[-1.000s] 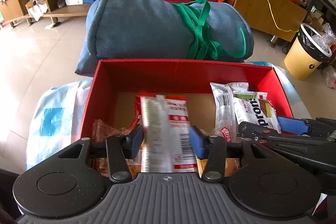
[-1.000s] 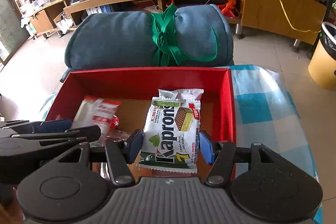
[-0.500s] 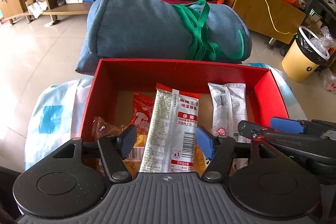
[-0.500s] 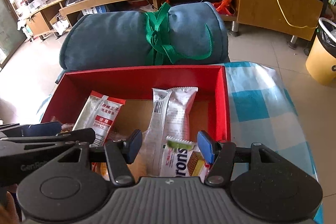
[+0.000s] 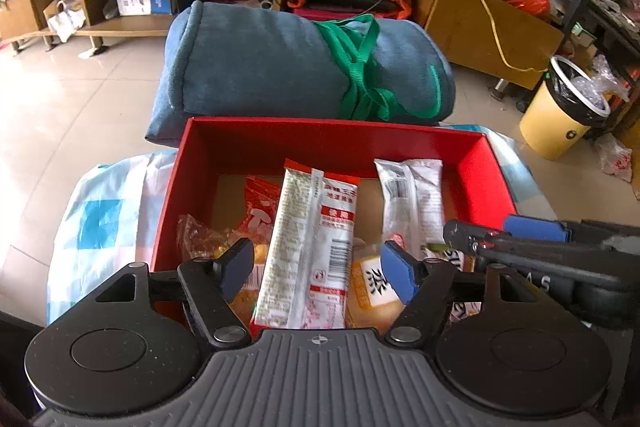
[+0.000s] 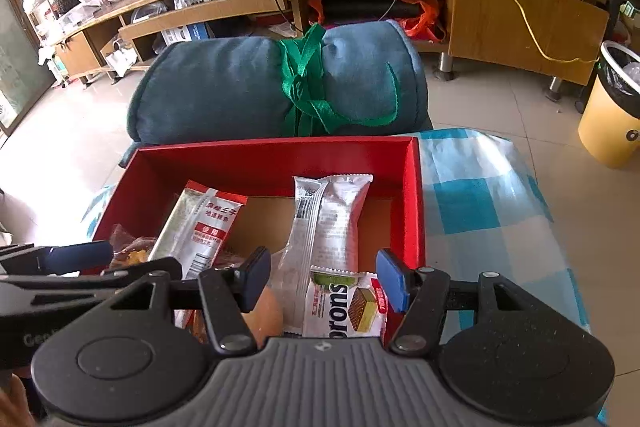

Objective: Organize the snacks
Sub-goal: 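Open both tools to drop the spicy strip bag and Kaprons bar in the box, then move the left tool to the sausage pack while the right tool approaches the purple wafer biscuit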

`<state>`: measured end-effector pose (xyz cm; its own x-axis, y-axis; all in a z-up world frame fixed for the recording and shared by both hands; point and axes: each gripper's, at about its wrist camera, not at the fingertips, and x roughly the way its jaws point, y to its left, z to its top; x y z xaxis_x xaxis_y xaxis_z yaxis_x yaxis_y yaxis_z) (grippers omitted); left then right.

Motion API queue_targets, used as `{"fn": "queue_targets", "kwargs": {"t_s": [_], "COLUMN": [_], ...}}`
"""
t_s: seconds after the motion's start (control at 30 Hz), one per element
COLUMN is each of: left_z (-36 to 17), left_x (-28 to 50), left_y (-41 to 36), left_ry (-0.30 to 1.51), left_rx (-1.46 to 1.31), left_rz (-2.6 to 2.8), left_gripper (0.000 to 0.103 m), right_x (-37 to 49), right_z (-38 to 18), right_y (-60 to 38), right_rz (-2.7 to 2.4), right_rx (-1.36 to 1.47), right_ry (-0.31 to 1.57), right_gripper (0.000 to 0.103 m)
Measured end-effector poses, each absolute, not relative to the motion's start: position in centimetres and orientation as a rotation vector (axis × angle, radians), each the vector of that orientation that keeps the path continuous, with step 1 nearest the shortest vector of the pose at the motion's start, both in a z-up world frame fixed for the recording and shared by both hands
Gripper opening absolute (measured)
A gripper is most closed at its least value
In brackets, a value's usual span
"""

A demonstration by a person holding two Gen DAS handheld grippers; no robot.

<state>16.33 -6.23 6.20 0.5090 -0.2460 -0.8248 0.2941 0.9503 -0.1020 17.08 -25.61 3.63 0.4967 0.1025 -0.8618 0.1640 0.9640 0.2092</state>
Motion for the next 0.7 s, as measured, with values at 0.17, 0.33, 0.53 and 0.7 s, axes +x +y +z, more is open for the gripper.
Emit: {"fn": "queue_targets", "kwargs": {"t_s": [0.17, 0.33, 0.53, 0.7], "left_z": [6.7, 6.2, 4.0, 2.1], "left_x": [14.5, 12.0, 8.9, 6.8], "left_y": [-6.0, -5.2, -4.1, -3.4], "left_ry": [0.969, 1.014, 1.120, 1.186], "left_rx": [0.074, 0.059, 0.028, 0.011], "left_rz": [-0.350, -0.397, -0.435, -0.421], "left_gripper": [0.079, 0.081, 0.082, 0.085], "right_x": [15.6, 13.8, 11.0, 8.7], "right_z": [4.4, 5.2, 5.5, 5.6], "right_y": [-25.6, -25.5, -26.3, -26.2], "right_rz": [-0.040, -0.033, -0.024, -0.017], "right_rx": [0.265, 0.247, 0.310, 0.299], "right_ry": [1.047, 1.051, 1.072, 1.079], "right_gripper": [0.054, 0.054, 0.054, 0.055]}}
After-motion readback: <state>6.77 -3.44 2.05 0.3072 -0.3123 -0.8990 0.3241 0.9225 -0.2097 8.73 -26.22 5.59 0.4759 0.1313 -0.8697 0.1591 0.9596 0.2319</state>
